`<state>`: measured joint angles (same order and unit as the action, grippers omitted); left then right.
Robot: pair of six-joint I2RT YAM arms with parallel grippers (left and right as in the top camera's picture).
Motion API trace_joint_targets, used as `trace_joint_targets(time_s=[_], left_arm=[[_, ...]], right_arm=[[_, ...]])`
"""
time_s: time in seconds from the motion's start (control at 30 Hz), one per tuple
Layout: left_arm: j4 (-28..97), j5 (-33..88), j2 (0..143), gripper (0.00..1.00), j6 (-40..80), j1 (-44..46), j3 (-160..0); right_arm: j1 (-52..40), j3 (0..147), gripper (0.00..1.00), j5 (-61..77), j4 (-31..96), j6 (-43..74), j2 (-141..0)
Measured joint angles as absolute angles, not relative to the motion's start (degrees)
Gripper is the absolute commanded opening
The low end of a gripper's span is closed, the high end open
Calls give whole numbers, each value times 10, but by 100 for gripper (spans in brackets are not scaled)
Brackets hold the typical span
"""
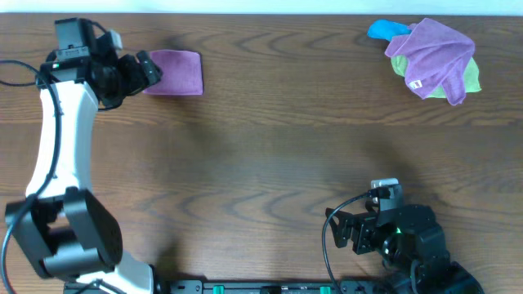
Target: Fold the cloth
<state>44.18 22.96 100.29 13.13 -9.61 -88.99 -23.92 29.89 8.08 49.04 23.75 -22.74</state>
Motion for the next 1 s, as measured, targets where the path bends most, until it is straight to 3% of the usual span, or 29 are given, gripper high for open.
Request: trace_joint_targets(time_s=[0.23,0.77,1.0], left_arm=[[464,205,937,96,120,-61,-890],[771,109,811,95,69,-58,-892],[778,98,771,95,44,-58,-870]], right_arm=[[-239,299,99,81,490,237,-227],[-239,299,99,81,490,238,-227],[-239,299,99,81,490,238,-227]])
